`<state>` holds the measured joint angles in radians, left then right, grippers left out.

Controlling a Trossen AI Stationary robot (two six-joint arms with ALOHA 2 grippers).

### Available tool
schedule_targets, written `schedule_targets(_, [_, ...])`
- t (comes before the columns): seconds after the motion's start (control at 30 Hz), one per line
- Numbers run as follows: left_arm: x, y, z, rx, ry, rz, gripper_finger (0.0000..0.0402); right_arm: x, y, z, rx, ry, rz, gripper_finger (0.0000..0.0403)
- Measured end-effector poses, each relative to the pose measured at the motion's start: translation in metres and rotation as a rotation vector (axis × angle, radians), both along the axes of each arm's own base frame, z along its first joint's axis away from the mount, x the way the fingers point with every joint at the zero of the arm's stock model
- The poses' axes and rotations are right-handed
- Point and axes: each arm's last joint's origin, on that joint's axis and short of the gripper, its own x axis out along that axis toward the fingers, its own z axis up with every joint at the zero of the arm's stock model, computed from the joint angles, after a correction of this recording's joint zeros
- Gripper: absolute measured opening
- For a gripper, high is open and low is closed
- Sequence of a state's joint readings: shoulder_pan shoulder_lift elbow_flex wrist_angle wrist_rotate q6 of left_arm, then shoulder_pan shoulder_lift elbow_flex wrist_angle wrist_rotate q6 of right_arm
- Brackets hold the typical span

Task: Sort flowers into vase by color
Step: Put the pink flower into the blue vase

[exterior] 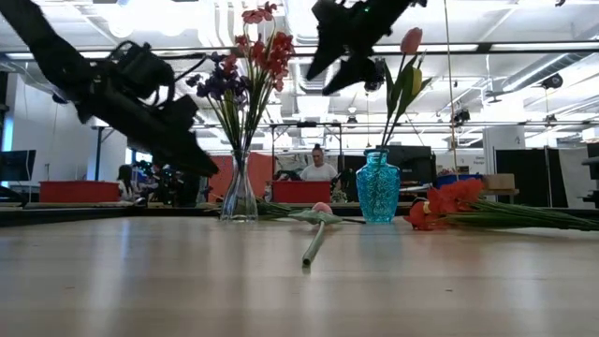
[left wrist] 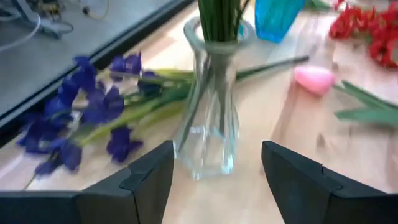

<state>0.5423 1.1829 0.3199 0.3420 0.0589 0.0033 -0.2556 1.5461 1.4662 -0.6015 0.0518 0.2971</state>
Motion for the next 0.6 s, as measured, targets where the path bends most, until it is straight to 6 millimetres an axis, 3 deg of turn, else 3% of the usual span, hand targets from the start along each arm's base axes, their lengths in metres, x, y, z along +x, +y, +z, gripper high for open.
schedule_targets(0.2, [-0.021,-0.013,0.017,-0.008,0.037,-0.010,0.0227,-0.006,0.025,0.002,0.148,0.024,-0.065,0.0270])
schedule_targets(0.4, [-0.038,-0.023,0.033,0.011,-0.001,-0.014,0.0227,0.004,0.075,-0.002,0.270,0.019,-0.012,0.0265])
schedule_targets(0.6, [-0.043,-0.036,0.046,-0.058,-0.125,-0.103,0.0227,0.016,0.120,-0.023,0.372,0.080,-0.028,0.0254])
